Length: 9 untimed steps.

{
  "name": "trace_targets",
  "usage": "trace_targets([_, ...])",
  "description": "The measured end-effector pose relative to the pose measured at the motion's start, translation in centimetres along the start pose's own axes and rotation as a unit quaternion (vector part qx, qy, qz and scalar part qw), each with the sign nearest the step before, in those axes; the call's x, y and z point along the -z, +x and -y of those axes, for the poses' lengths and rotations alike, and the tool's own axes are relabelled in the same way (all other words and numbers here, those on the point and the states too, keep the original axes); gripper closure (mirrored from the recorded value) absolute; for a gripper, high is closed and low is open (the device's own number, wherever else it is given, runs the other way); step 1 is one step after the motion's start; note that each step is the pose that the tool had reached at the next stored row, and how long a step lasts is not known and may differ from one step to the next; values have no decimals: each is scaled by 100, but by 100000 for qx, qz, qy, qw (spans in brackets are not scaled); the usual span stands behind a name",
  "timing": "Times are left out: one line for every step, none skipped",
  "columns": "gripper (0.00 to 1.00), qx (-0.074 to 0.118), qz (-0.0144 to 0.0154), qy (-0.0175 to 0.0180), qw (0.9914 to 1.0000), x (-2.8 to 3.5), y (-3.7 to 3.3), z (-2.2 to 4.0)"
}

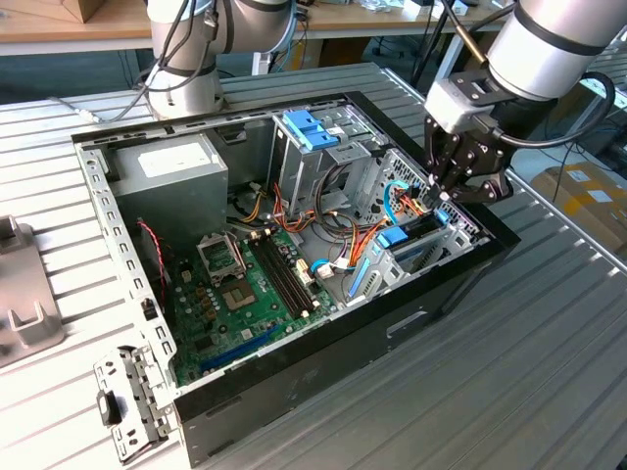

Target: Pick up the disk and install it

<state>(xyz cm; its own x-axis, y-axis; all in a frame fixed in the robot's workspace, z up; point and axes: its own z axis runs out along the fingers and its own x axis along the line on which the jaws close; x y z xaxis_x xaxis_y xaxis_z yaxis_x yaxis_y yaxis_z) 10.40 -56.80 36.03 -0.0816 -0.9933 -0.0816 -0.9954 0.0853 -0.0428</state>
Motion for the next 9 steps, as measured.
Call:
trace_targets([89,-14,-12,-157,100000,-16,1,4])
trace_targets([89,-25,-23,-328,99999,-32,1,14])
trace_targets([89,-34,-35,-462,99999,-43,1,25])
trace_targets([89,-47,-46,-597,99998,-54,1,36])
trace_targets([89,-59,-61,-769,99997,-69,1,50])
trace_targets([89,-67,-74,-899,99996,-80,1,59])
trace_targets([89,-78,-85,-1019,99995,-94,2,66])
trace_targets([89,-86,-90,-1117,99994,-105,2,72])
trace_targets([89,-91,-96,-1180,99993,-113,2,76])
